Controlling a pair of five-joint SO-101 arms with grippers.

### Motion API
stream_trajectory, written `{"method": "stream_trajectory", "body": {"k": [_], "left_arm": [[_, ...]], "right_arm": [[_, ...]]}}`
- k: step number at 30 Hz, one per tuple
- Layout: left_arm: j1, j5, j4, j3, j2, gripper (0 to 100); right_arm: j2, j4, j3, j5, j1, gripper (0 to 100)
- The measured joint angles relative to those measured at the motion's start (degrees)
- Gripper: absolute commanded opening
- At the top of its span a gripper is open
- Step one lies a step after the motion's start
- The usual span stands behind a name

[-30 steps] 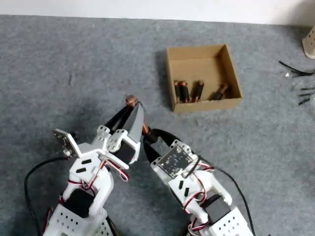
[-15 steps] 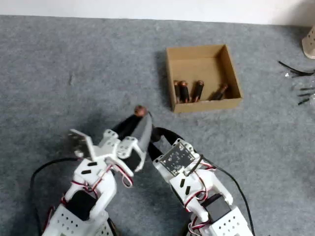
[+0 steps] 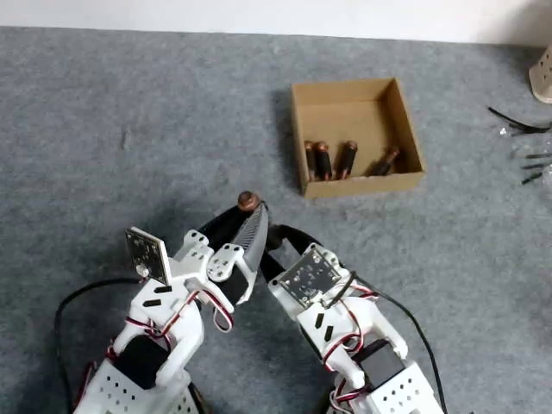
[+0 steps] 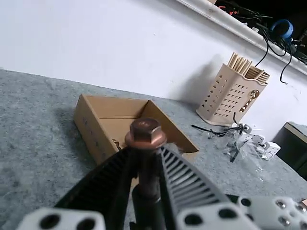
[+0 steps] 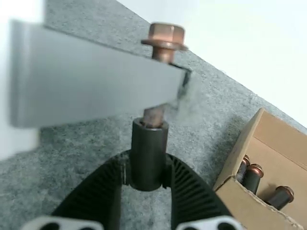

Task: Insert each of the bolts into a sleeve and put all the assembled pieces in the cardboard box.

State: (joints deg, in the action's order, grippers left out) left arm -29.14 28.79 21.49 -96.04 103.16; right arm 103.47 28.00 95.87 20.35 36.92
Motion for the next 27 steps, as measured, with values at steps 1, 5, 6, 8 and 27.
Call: {"method": "stream_trajectory", "body": {"k": [1,5,6,8,27], "left_arm": [[-0.09,0.0,0.62,0.0,-0.09,22],[-0.09,1.41,3.78,0.0,-0.79,36],[-0.09,2.11,4.66,0.0,-0.79,36],[-0.26,3.43,5.36,0.0,-0.79,36],[19.87,15.3,5.36,1.76,-0.79,24]], "right_arm": [[0.09,0.0,0.0,0.0,0.0,0.5],[0.26,-0.18,0.0,0.09,-1.23,0.5],[0.18,-0.09,0.0,0.09,-1.67,0.5],[0.35,-0.09,0.0,0.18,-2.02,0.5],[0.26,-0.35,0.0,0.18,-6.59,0.5]]}}
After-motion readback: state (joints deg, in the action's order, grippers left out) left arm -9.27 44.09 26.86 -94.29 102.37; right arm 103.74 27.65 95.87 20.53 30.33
